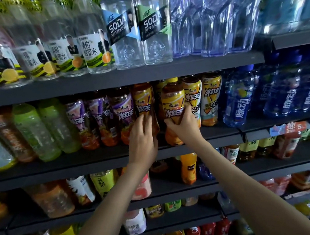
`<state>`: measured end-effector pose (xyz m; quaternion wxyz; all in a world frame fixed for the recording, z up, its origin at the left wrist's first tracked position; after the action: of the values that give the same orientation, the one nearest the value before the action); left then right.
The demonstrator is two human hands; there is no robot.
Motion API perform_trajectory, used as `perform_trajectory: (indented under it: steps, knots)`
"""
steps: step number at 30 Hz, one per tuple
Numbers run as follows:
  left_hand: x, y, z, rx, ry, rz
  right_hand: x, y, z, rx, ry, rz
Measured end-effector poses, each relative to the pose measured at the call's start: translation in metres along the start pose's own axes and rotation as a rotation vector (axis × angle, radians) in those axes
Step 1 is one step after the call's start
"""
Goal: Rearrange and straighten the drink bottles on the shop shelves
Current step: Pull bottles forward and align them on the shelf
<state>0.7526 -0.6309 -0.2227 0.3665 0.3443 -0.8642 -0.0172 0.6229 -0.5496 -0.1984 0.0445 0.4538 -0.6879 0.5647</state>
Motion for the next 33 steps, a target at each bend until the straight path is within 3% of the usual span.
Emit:
perform_trajectory:
  steps: [7, 13, 23, 28, 33]
  knots:
    - [0.014, -0.021, 0.014, 0.298, 0.036, 0.030, -0.027, 0.011, 0.013, -0.284, 0.049, -0.008]
    - [0.017, -0.024, 0.014, 0.400, 0.154, 0.078, -0.013, 0.008, 0.024, -0.252, 0.063, 0.051]
    - [0.018, -0.021, 0.017, 0.388, 0.112, 0.070, 0.003, 0.009, 0.040, -0.352, 0.080, 0.081]
    - [0.023, -0.022, 0.021, 0.306, 0.082, 0.192, -0.005, 0.008, 0.035, -0.366, 0.039, 0.092]
    - [0.019, 0.008, 0.016, 0.169, 0.090, 0.255, -0.022, 0.001, 0.015, -0.328, 0.051, -0.017]
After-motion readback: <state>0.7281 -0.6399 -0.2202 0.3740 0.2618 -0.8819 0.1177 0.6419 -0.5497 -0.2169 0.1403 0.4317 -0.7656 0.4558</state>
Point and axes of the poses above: each hand's wrist, its own x-axis towards the middle knuckle, its own z-axis out of the palm, y = z × x, the point moved 3 cm from there along x, towards the middle knuckle, and after that the axes turned 11 degrees about -z, right-handed, at the moved point
